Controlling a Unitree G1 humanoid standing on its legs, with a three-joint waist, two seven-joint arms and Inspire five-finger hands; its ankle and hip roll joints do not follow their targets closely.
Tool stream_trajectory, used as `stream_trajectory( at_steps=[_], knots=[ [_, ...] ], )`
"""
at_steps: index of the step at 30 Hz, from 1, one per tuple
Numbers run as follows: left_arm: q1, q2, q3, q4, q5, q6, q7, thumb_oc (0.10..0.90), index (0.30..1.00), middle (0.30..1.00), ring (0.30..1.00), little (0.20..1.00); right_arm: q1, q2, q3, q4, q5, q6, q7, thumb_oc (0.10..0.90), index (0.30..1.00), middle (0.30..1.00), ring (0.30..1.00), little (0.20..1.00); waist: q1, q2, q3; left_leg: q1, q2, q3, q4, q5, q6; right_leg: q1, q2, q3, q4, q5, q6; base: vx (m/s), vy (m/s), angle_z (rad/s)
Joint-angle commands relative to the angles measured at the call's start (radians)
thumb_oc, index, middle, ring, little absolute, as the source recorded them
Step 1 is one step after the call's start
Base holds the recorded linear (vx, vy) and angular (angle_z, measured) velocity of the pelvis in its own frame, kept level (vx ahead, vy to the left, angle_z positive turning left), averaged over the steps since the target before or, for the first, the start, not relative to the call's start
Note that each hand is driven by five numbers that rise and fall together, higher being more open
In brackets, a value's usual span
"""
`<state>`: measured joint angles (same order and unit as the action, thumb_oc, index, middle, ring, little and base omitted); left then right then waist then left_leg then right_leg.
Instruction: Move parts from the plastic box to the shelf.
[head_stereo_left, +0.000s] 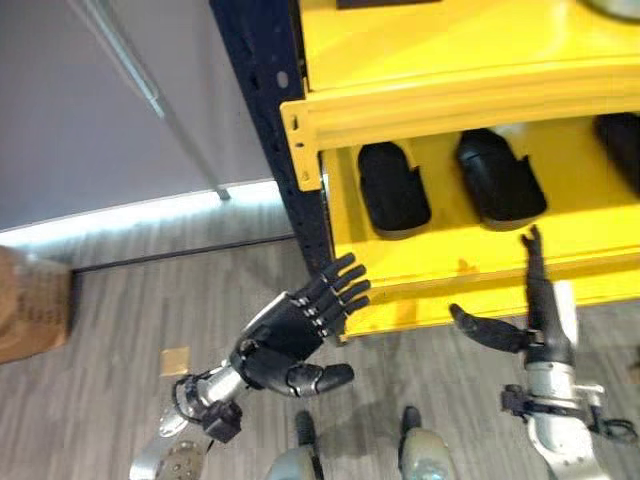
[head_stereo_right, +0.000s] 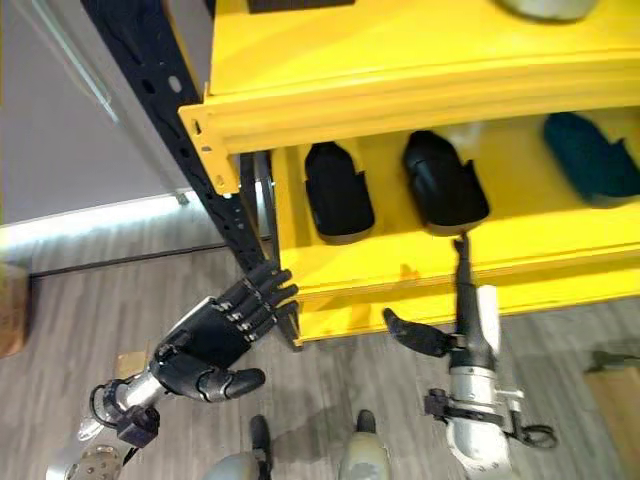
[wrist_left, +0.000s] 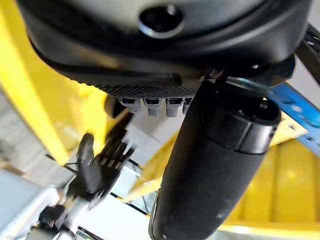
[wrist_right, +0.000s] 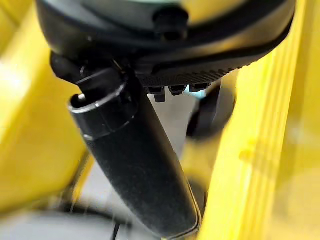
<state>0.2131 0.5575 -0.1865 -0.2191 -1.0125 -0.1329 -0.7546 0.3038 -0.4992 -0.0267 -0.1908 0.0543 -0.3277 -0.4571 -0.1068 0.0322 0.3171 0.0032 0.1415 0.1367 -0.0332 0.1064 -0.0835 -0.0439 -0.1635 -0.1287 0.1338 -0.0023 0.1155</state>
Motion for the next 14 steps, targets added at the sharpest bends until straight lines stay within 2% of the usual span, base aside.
stream_trajectory(
  at_steps=[1,4,9,14],
  knots=[
    [-0.003,-0.009,0.003,-0.069,-0.037,-0.095,-0.057,0.900,1.000,1.000,1.000,1.000,-0.154,-0.056,-0.050,-0.067,0.056,-0.116,-0.068,0.900,1.000,1.000,1.000,1.000,-0.006,-0.010,-0.101,0.041,-0.027,0.038,0.029,-0.113,0.037,0.061,0.021,0.042,-0.088,-0.022,-0.014,-0.12,-0.038,-0.39],
    [-0.022,-0.016,0.019,-0.058,-0.027,-0.109,-0.047,0.900,1.000,1.000,1.000,1.000,-0.177,-0.048,-0.069,-0.049,0.070,-0.108,-0.067,0.900,1.000,1.000,1.000,1.000,-0.007,-0.020,-0.119,0.062,-0.022,0.068,0.007,-0.114,0.033,0.074,0.021,0.044,-0.143,0.009,-0.004,-0.06,-0.004,-0.20],
    [-0.032,-0.028,0.065,-0.041,-0.040,-0.071,-0.021,0.900,1.000,1.000,1.000,1.000,-0.189,-0.030,-0.098,-0.037,0.083,-0.081,-0.044,0.900,1.000,1.000,1.000,1.000,-0.011,-0.029,-0.146,0.099,-0.021,0.097,-0.027,-0.116,0.031,0.094,0.025,0.057,-0.191,0.034,0.005,-0.02,0.017,-0.15],
    [-0.021,-0.035,0.101,-0.045,-0.042,-0.048,-0.030,0.900,1.000,1.000,1.000,1.000,-0.170,-0.019,-0.128,-0.039,0.114,-0.081,-0.002,0.900,1.000,1.000,1.000,1.000,-0.013,-0.035,-0.162,0.120,-0.022,0.112,-0.045,-0.121,0.034,0.106,0.026,0.062,-0.213,0.042,0.008,-0.02,0.008,-0.06]
  ],
)
